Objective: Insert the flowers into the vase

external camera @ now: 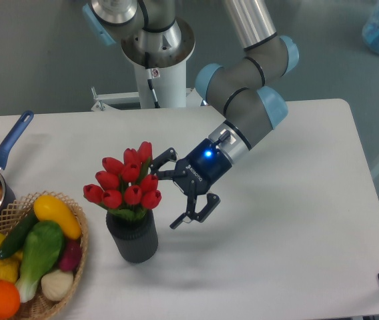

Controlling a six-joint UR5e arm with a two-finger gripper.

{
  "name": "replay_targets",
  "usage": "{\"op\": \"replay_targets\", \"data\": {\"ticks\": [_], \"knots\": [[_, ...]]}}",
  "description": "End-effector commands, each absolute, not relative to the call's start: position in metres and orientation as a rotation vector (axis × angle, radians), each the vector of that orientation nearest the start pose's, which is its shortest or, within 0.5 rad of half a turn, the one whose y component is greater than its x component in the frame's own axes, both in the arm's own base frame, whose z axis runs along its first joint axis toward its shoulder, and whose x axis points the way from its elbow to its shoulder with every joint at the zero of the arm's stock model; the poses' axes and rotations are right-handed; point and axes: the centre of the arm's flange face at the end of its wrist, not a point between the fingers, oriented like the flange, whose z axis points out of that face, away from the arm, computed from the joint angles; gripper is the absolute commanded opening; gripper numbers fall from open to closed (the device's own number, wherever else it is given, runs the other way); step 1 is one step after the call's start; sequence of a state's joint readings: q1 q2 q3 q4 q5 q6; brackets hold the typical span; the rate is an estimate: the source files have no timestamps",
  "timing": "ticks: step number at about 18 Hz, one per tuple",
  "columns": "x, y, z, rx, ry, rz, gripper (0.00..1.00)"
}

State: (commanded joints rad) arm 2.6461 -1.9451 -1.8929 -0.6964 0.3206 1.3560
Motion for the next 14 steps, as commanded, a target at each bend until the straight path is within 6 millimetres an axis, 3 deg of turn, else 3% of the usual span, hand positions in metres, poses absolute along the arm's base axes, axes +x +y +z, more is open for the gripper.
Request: {"op": "replay_targets", "data": {"ticks": [6, 9, 14], "knots": [[-0.398, 0.456, 0.295, -1.867, 0.341, -0.309, 1.0], [-0.402, 0.451, 0.305, -1.866, 0.336, -0.29, 1.0], [-0.431, 0.421, 0.313, -1.887, 0.28, -0.222, 1.0]]}}
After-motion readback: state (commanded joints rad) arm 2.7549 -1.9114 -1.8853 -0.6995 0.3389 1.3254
